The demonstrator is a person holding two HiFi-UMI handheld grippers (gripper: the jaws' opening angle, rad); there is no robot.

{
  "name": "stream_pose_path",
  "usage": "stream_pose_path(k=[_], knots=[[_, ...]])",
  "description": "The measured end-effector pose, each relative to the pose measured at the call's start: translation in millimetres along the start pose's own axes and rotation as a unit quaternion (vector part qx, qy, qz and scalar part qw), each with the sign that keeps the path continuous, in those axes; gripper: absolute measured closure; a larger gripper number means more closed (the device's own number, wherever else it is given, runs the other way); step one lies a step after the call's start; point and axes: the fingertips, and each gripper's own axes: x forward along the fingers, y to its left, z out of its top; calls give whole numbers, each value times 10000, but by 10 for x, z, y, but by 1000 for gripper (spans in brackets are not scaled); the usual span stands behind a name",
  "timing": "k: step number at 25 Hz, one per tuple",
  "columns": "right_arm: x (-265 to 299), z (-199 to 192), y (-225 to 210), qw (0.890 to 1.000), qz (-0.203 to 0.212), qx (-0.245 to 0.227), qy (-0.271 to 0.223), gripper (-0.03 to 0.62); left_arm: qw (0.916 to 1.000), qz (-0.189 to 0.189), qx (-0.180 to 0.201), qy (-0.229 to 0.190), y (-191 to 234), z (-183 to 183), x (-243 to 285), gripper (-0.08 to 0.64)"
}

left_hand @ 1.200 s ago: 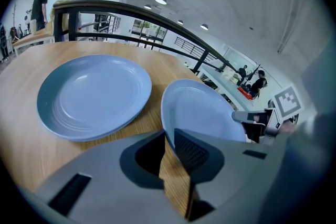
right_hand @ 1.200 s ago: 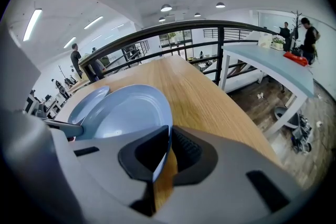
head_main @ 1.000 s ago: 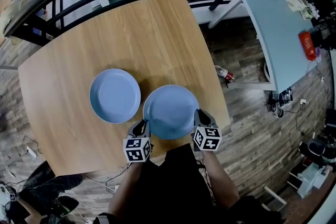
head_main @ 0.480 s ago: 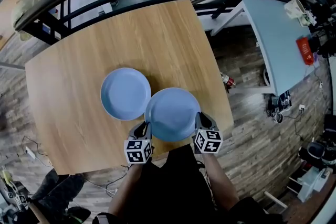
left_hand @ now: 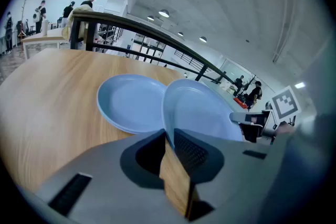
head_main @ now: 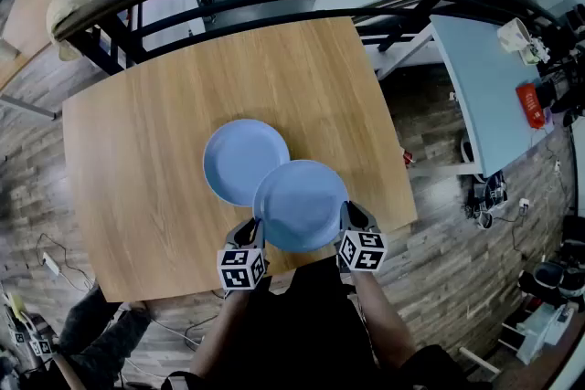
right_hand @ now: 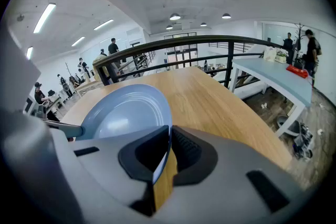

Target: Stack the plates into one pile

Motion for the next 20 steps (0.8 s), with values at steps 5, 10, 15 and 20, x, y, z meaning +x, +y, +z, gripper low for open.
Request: stream_pose_path(k=[5, 10, 15, 20], knots=[[-35, 35, 420, 9998, 95, -127, -106, 552, 9999, 80, -41, -119, 286, -12, -321, 500], [-76, 14, 879, 9993, 209, -249, -193, 552, 9995, 163, -113, -249, 608, -55, -645, 500], [-128, -23, 1298, 9982, 386, -401, -235, 552, 9985, 303, -257, -372, 900, -121, -944, 502], [-146, -20, 1631, 9969, 554, -520, -225, 552, 9968, 440, -428, -502, 1104, -138, -1218, 503]])
